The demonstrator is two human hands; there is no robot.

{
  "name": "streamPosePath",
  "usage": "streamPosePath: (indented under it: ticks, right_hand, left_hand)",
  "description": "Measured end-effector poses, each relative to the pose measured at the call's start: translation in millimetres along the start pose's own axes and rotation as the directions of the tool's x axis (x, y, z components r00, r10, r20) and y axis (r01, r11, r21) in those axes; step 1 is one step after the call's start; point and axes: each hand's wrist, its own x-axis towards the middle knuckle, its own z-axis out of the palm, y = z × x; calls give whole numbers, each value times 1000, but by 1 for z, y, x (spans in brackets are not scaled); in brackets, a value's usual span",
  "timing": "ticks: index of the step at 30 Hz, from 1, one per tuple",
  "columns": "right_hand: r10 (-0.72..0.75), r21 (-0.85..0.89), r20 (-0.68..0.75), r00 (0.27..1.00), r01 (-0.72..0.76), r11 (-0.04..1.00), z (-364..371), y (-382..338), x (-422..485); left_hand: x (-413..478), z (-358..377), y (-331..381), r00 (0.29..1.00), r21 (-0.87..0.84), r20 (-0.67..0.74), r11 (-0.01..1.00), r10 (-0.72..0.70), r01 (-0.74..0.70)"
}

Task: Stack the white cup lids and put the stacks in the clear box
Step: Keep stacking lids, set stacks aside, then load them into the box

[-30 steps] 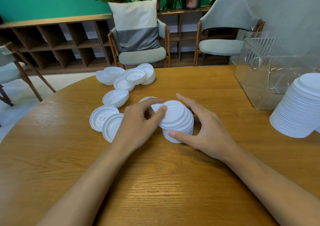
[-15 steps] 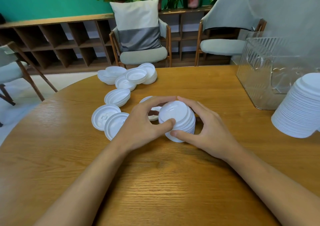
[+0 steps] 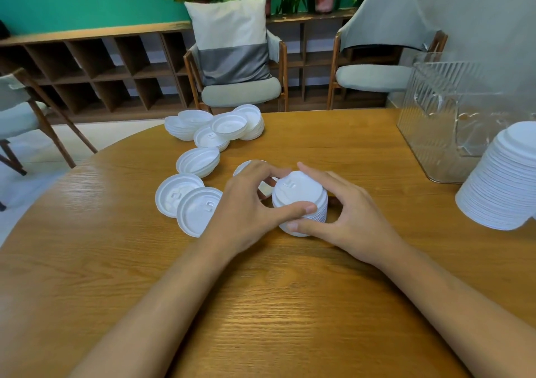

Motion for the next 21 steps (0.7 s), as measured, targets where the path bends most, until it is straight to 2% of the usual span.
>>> streamPosePath:
  ticks: [3,5,7,9,10,16,21]
  right_hand:
    - [-11,-14,-29,1000,10,1000,2,-1,1]
    - [-9,-42,-50,999,7,999,2,-1,1]
    - [5,-53,-84,996,-9,999,1,1,1]
    - [16,-44,-111,994,-21,999,0,3,1]
    - [19,-43,-118,993,-24,999,0,4,1]
    - [33,-48,-115,993,-39,998,-1,5,2]
    - [47,-57,-115,992,-54,997,-1,5,2]
  left_hand:
    - [3,-9,-7,999,15,16,999,45,-45]
    - [6,-17,-14,996,72,-45,995,72,-69]
    - [8,-23,-24,994,247,-51,966,98,-82]
    - [9,-26,-31,996,414,25,906,88,-91]
    - [8,-26,-31,996,443,52,893,70,-86]
    - [7,-26,-23,989,476,129,871,70,-123]
    - [8,-22,-27,995,425,87,902,40,-74]
